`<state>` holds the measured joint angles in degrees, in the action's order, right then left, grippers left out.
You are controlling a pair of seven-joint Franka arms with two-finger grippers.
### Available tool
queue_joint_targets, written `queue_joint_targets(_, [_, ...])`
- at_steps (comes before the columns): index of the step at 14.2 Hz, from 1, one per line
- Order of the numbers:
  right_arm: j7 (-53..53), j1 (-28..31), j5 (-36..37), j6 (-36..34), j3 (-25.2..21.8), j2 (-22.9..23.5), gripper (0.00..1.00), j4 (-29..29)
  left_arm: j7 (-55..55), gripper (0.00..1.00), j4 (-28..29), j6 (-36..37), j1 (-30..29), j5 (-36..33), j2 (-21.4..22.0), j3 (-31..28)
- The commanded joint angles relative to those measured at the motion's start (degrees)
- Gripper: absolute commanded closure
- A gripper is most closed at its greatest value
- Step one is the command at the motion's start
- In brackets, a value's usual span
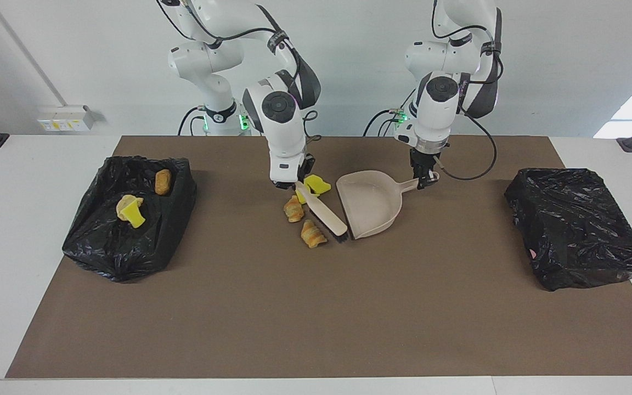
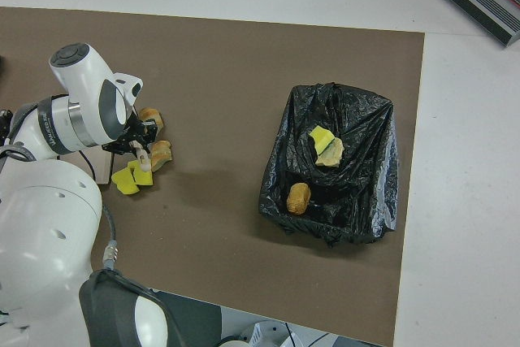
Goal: Sweep and dump trash in bin
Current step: 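Sweep the pastries toward the dustpan with the brush in the right gripper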
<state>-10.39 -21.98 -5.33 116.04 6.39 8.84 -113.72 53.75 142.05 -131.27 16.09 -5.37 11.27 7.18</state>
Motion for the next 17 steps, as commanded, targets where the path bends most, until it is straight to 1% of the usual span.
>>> queue_joint_targets(1, [0.3,3.7,7.5,0.4,0.4,2.0,1.00,2.9,-1.7,1.00,1.5,-0.9,0.5,-0.6,1.8,-0.2])
queue_joint_targets(2, [-0.1,5.0,9.8,0.4,0.5,2.6,1.00,3.1,-1.6,1.00,1.7,-0.5,0.3,-0.6,2.0,-0.1])
queue_joint_targets(4, [-1.3,8.0,10.2,0.4,0.6,2.2,1.00,1.5,-1.7,1.00,1.7,2.1,0.3,-0.6,2.3,-0.1])
queue_joint_targets(5, [-1.4,8.5,9.6,0.0,0.7,1.8,1.00,0.3,-1.6,1.00,1.7,3.5,0.5,-0.6,2.3,-0.1])
queue_joint_targets(7, [1.1,7.4,8.5,0.7,0.8,1.8,1.00,-2.0,-1.7,1.00,1.7,4.5,0.6,-1.0,2.6,-0.1])
queue_joint_targets(8, [2.8,6.6,8.1,0.9,0.9,2.4,1.00,-2.1,-1.8,1.00,1.7,4.5,0.5,-1.0,2.7,-0.1])
queue_joint_targets(10, [3.4,3.0,7.1,2.4,0.9,2.7,1.00,-2.1,-3.1,1.00,1.7,5.1,0.6,-1.1,2.7,-0.1])
queue_joint_targets(11, [3.3,2.1,6.0,2.5,0.9,2.6,1.00,-2.1,-4.4,1.00,1.7,5.2,0.6,-1.3,2.7,0.2])
queue_joint_targets(13, [1.4,-0.1,5.7,2.4,1.0,2.1,1.00,-2.3,-4.9,1.00,1.7,5.1,0.6,-1.3,2.6,0.4])
queue_joint_targets(15, [-3.6,-4.0,5.2,2.5,1.0,1.4,1.00,-2.3,-4.9,1.00,1.7,5.1,0.6,-1.3,2.6,0.5])
queue_joint_targets(17, [-6.2,-6.3,3.2,2.4,1.0,0.7,1.00,-2.2,-4.9,1.00,1.7,5.1,0.6,-1.2,2.6,0.5])
